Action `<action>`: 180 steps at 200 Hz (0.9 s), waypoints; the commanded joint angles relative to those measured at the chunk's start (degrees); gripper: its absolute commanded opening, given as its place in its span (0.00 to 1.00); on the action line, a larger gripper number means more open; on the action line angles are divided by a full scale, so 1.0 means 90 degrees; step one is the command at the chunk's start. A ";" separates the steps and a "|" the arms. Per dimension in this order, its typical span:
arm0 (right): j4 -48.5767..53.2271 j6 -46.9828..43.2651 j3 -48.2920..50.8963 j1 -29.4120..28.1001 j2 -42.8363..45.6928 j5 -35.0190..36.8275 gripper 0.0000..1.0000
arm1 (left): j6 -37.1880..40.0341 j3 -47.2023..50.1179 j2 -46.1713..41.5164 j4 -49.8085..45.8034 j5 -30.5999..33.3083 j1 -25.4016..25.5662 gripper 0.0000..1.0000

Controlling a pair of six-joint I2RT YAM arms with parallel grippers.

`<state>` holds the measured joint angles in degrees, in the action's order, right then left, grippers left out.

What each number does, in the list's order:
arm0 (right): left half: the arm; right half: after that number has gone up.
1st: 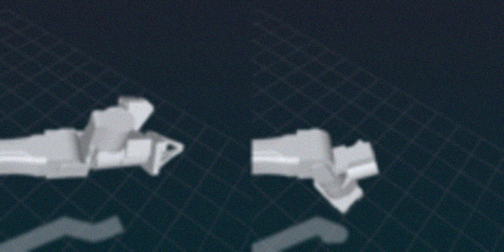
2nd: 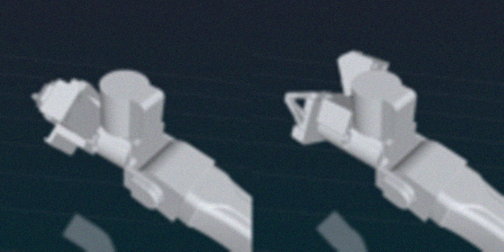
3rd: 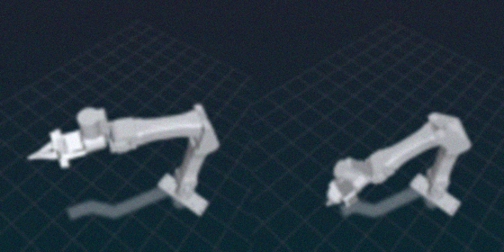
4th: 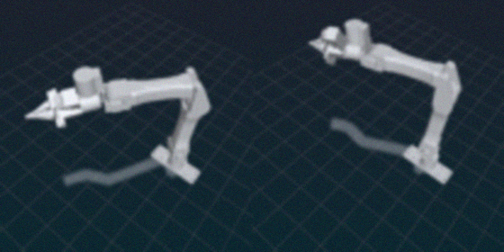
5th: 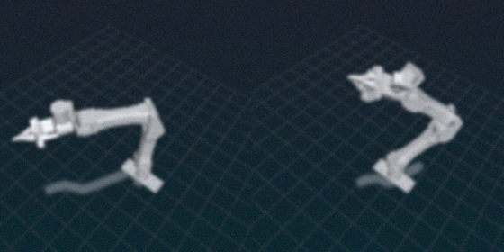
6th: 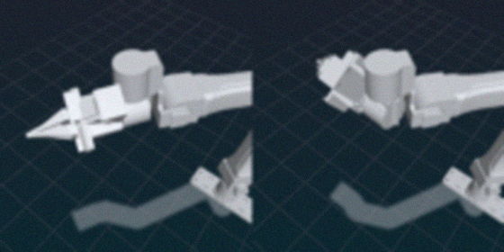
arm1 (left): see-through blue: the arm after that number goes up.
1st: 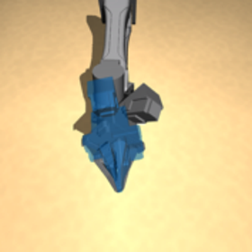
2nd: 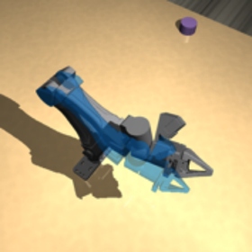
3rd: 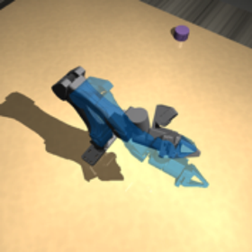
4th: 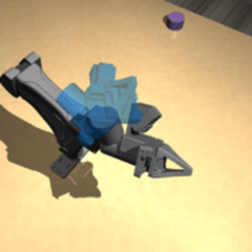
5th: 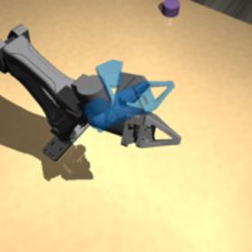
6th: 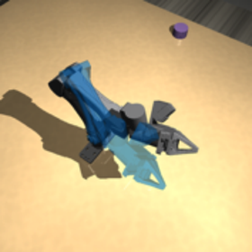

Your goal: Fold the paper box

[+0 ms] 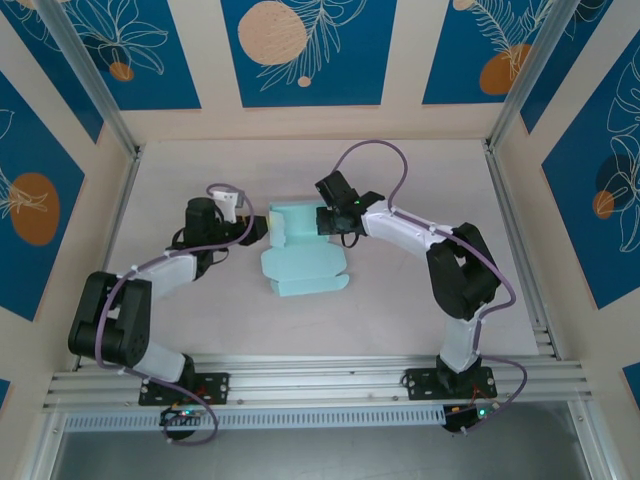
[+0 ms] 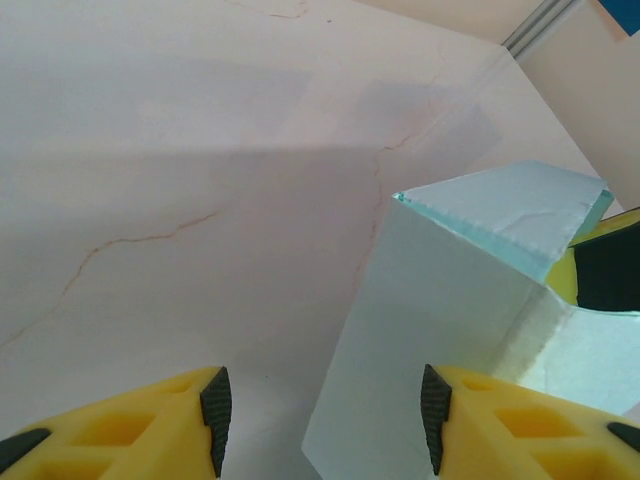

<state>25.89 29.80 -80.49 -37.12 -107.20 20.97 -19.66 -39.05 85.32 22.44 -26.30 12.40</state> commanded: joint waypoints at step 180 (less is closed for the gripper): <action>0.2901 -0.0129 -0.2275 -0.0075 -0.1701 -0.0972 0.00 | -0.1533 0.0717 -0.0124 -0.0220 0.0449 0.0153 0.50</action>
<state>48.99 28.93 -98.91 -37.15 -120.60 13.50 -30.46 -33.93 85.30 18.94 -21.80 12.99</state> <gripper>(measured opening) 0.091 0.498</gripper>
